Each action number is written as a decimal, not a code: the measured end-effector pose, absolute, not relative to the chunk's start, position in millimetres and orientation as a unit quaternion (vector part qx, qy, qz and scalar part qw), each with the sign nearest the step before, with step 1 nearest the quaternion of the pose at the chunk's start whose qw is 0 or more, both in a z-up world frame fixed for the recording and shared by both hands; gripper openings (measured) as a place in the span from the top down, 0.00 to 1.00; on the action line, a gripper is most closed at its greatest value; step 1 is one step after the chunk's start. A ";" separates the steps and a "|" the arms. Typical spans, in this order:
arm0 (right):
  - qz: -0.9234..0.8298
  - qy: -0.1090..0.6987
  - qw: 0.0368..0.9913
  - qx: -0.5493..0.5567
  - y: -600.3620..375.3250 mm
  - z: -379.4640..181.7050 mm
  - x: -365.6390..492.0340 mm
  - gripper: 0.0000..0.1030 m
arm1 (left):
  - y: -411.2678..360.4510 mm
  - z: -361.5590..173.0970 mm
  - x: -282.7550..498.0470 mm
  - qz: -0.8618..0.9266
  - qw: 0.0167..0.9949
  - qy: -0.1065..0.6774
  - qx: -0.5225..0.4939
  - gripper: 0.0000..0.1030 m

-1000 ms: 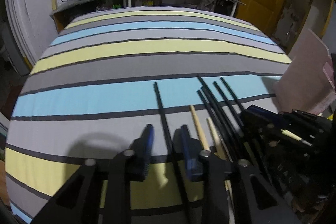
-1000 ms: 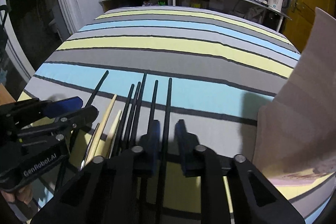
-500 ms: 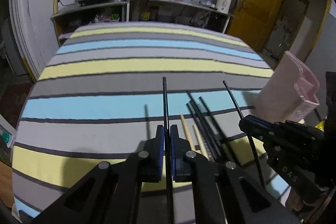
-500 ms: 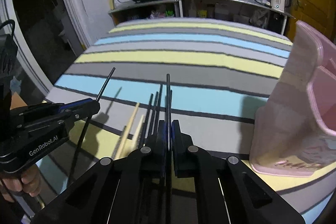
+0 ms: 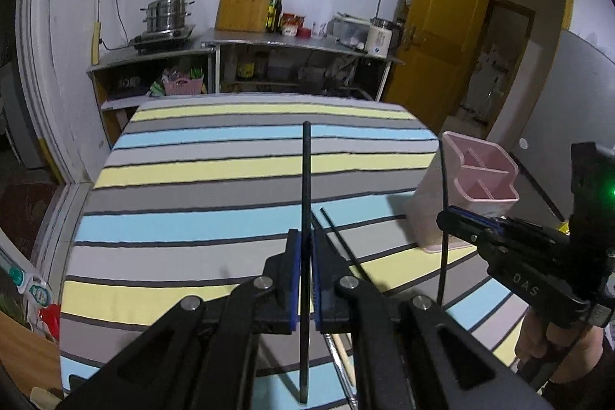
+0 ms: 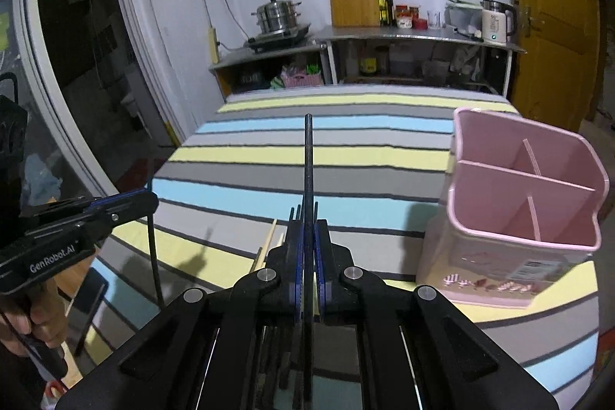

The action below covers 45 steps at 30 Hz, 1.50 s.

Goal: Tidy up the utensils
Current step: 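Carry both chopsticks upright into the pink holder while opening both tools to release them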

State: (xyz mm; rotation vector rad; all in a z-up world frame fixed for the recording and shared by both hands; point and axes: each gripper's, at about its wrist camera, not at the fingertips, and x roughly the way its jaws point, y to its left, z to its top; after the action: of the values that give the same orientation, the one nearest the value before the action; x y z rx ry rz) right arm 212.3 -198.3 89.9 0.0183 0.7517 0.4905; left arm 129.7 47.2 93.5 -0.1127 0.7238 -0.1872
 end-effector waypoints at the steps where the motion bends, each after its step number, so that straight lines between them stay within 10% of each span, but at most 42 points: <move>1: 0.237 0.360 0.903 0.010 -200.4 93.7 209.8 0.95 | 47.2 97.4 127.2 -0.093 0.930 0.351 -0.056 0.95; 34: 0.149 0.233 0.958 0.077 -320.7 211.2 203.1 0.95 | -60.2 204.5 184.8 -0.245 0.923 0.279 -0.096 0.95; 45: 0.132 0.255 0.954 0.092 -332.0 185.7 238.5 0.95 | -88.6 168.0 225.8 -0.254 0.915 0.303 -0.086 0.95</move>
State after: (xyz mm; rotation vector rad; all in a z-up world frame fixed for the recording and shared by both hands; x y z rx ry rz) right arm 238.5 -332.0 185.7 0.1873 0.5176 0.2676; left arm 225.8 -88.6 168.0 -0.1763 0.6234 -0.5229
